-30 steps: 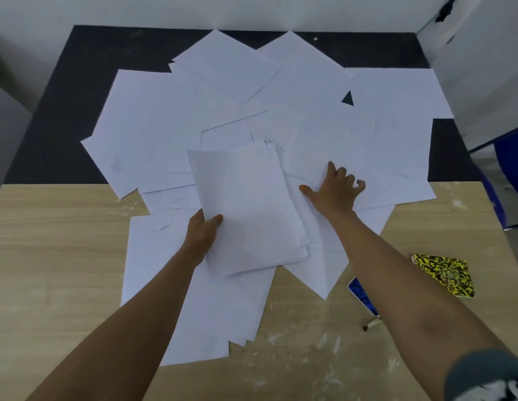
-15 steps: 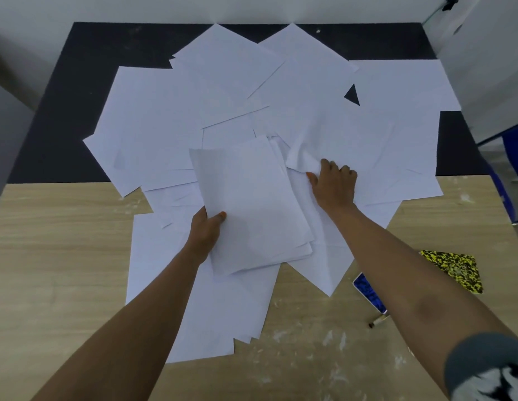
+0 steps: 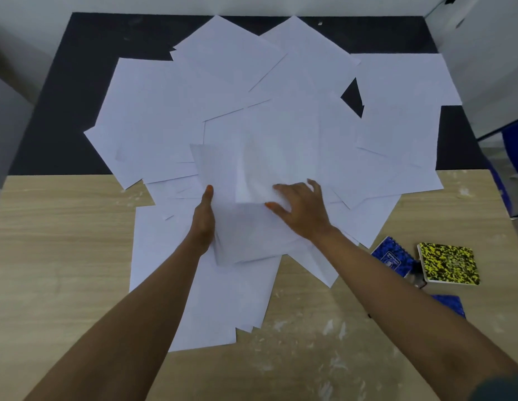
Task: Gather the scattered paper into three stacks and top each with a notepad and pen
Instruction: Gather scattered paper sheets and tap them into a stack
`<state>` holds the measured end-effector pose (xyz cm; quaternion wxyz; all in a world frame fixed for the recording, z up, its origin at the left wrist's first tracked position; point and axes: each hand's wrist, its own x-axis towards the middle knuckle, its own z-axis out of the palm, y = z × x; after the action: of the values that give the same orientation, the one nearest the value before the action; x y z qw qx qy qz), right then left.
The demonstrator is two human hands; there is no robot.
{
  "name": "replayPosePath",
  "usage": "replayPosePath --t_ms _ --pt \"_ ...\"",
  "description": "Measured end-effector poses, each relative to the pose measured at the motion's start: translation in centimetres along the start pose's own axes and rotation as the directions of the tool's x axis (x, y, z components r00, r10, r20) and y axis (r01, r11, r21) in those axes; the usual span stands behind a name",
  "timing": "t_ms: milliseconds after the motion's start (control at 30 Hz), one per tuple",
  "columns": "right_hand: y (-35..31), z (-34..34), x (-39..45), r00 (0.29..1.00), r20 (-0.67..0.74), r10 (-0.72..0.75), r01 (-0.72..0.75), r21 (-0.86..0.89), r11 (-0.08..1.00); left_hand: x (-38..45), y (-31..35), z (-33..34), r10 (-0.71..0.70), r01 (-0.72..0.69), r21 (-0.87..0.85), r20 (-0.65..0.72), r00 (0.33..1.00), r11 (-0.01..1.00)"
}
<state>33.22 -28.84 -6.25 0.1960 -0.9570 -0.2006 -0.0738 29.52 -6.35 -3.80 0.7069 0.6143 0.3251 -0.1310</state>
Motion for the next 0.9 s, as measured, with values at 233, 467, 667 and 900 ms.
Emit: replayPosePath --t_ms 233,467,667,900 --pt "-1.4 0.3 -1.9 0.985 0.07 -0.155 0.135 0.24 0.961 0.4 -0.8 -0.4 0.122 -0.119 0.199 -0.006 0.992 0.973" --pt "4.0 -1.4 0.9 0.856 0.023 0.516 -0.514 -0.056 0.856 0.9 -1.1 -0.4 0.132 -0.119 0.245 -0.038 0.991 0.962" --pt "5.9 -1.2 0.1 0.696 0.061 0.715 -0.697 -0.182 0.694 0.8 -0.9 -0.2 0.132 -0.117 0.222 -0.053 0.99 0.968" --pt "5.7 -1.2 0.3 0.806 -0.186 0.562 -0.591 -0.249 0.767 0.6 -0.9 -0.4 0.127 -0.121 0.225 -0.011 0.992 0.967"
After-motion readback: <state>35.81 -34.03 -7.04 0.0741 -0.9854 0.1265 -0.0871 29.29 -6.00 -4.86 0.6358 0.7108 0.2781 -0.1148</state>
